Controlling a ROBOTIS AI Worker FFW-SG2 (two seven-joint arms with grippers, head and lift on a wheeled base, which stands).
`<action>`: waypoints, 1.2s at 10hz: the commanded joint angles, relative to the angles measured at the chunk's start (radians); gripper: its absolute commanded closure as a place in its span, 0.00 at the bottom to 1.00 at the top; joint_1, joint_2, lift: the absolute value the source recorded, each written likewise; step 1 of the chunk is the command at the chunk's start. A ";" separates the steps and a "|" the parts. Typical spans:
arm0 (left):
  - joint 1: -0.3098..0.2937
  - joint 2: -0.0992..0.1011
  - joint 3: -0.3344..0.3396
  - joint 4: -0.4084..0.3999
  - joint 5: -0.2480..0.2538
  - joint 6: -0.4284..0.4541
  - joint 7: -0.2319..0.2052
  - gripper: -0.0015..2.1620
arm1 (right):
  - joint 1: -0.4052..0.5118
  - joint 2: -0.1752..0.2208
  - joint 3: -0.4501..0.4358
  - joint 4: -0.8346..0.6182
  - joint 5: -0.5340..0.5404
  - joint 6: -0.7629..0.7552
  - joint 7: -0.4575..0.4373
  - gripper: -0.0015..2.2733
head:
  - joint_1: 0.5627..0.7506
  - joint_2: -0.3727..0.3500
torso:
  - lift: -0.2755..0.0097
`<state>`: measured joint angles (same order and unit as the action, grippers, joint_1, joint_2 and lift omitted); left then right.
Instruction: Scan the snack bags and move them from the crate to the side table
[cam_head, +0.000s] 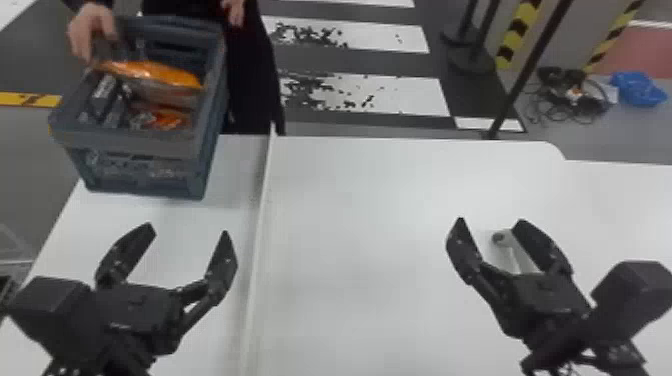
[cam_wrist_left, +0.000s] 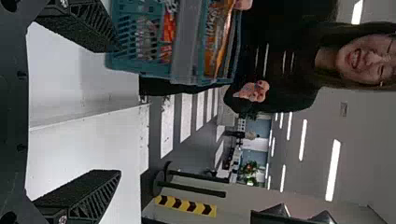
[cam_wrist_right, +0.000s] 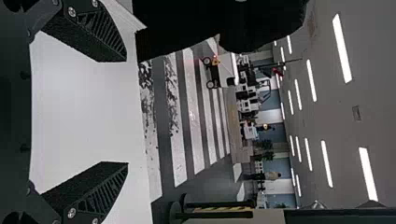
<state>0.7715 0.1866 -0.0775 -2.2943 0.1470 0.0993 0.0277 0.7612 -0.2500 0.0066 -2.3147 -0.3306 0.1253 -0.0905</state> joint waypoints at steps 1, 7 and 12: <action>0.000 0.001 0.007 -0.001 0.010 0.017 0.001 0.03 | 0.004 0.000 0.001 -0.002 0.001 0.003 0.000 0.06 | 0.70 0.43 | 0.66; -0.001 -0.003 0.035 0.003 0.043 0.035 -0.020 0.04 | 0.001 0.011 0.001 0.011 0.013 0.018 0.002 0.06 | 0.70 0.44 | 0.66; -0.101 -0.075 0.122 -0.043 0.191 0.287 -0.046 0.04 | -0.006 0.005 0.046 0.020 0.048 0.018 0.003 0.06 | 0.70 0.50 | 0.66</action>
<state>0.6863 0.1173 0.0436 -2.3403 0.3333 0.3832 -0.0207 0.7581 -0.2450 0.0432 -2.3003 -0.2889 0.1451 -0.0874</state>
